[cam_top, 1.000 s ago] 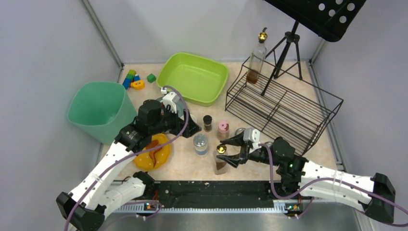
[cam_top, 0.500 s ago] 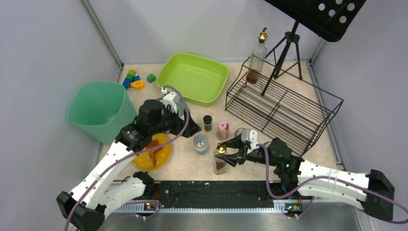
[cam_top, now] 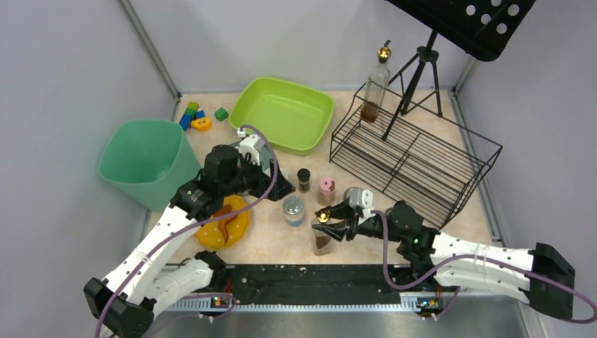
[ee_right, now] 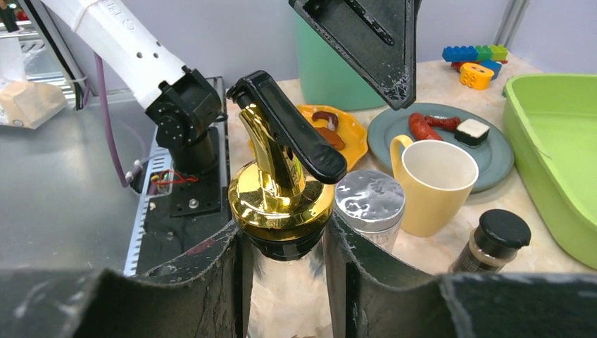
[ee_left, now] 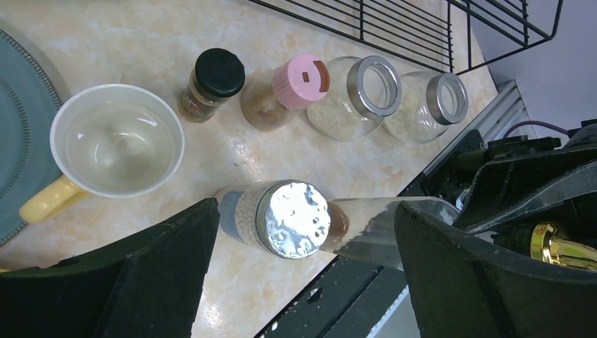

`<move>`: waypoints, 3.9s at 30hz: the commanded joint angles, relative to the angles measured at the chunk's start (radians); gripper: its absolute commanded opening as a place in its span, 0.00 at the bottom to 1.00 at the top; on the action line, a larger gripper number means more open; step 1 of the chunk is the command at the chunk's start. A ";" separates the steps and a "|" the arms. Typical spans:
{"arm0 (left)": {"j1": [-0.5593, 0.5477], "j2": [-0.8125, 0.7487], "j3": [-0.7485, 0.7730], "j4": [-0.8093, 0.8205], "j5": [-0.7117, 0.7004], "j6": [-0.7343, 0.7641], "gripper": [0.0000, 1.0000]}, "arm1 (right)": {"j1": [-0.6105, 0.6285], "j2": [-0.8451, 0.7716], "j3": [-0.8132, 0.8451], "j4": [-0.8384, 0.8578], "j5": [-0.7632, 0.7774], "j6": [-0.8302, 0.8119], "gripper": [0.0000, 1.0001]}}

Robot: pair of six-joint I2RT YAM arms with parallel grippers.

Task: Clear the kitchen counter

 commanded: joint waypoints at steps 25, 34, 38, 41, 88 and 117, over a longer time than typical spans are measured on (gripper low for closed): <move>-0.001 0.010 0.000 0.036 0.000 -0.001 0.99 | 0.016 -0.076 0.381 -0.312 0.165 -0.017 0.00; 0.000 0.013 0.001 0.039 0.004 -0.002 0.99 | 0.017 0.017 0.752 -0.639 0.427 -0.102 0.00; -0.001 0.014 0.001 0.039 0.004 -0.001 0.99 | 0.016 0.069 0.898 -0.699 0.631 -0.154 0.00; -0.001 0.018 0.002 0.040 0.004 -0.001 0.99 | 0.015 0.128 1.004 -0.732 0.720 -0.198 0.00; -0.001 0.005 -0.015 0.062 0.049 -0.014 0.99 | -0.978 0.519 1.163 -0.335 0.193 -0.070 0.00; 0.001 0.013 -0.012 0.058 0.058 -0.015 0.99 | -1.058 0.530 0.921 -0.221 0.111 0.026 0.00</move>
